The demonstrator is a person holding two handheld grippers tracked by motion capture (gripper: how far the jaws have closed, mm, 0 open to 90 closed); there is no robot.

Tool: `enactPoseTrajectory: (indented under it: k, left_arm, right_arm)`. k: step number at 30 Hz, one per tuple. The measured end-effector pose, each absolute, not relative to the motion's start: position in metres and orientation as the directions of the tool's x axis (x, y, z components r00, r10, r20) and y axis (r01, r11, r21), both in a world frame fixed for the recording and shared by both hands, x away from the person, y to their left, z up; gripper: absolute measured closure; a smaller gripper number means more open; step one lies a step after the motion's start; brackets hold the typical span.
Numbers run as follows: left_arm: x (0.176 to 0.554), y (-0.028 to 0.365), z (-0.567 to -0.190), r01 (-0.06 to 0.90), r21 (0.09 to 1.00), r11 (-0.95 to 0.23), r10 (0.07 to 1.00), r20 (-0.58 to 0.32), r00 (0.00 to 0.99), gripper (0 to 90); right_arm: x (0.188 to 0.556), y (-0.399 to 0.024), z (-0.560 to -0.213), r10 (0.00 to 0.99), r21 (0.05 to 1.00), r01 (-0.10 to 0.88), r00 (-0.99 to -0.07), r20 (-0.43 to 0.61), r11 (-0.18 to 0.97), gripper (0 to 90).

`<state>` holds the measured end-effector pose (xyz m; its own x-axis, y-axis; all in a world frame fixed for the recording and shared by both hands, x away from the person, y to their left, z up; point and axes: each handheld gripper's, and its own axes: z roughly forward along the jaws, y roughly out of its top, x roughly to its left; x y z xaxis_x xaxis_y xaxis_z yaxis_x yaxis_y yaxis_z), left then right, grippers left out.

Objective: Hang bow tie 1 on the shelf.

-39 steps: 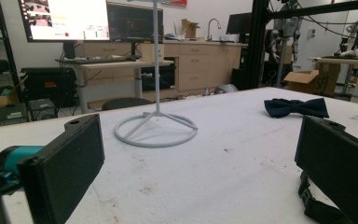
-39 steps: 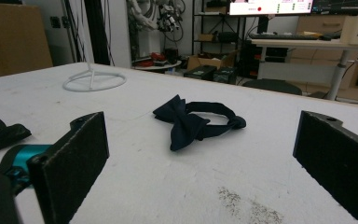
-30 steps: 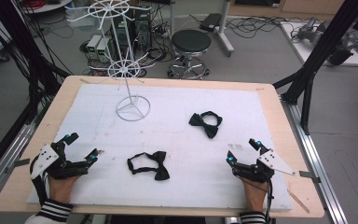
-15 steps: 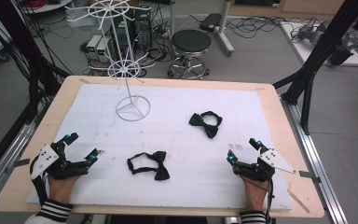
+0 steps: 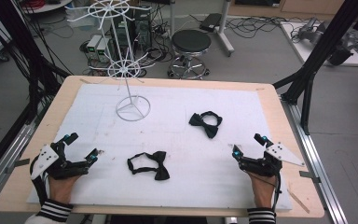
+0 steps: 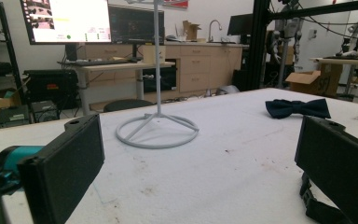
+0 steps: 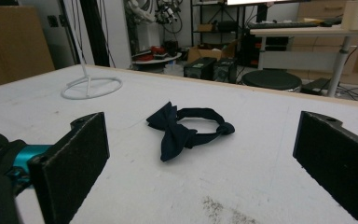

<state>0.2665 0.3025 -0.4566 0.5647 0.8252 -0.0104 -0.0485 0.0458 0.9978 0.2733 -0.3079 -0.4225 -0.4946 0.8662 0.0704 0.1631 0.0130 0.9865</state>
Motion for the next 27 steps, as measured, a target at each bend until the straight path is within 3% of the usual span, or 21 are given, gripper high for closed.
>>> enactPoseTrajectory:
  k: [27]
  left_arm:
    - [0.266,0.303,-0.457,-0.049,0.998,0.046,0.825,-0.011,0.565,1.7]
  right_arm:
    - [0.339,-0.291,-0.34,0.787,0.933,0.276,-0.617,-0.011,0.23,2.7]
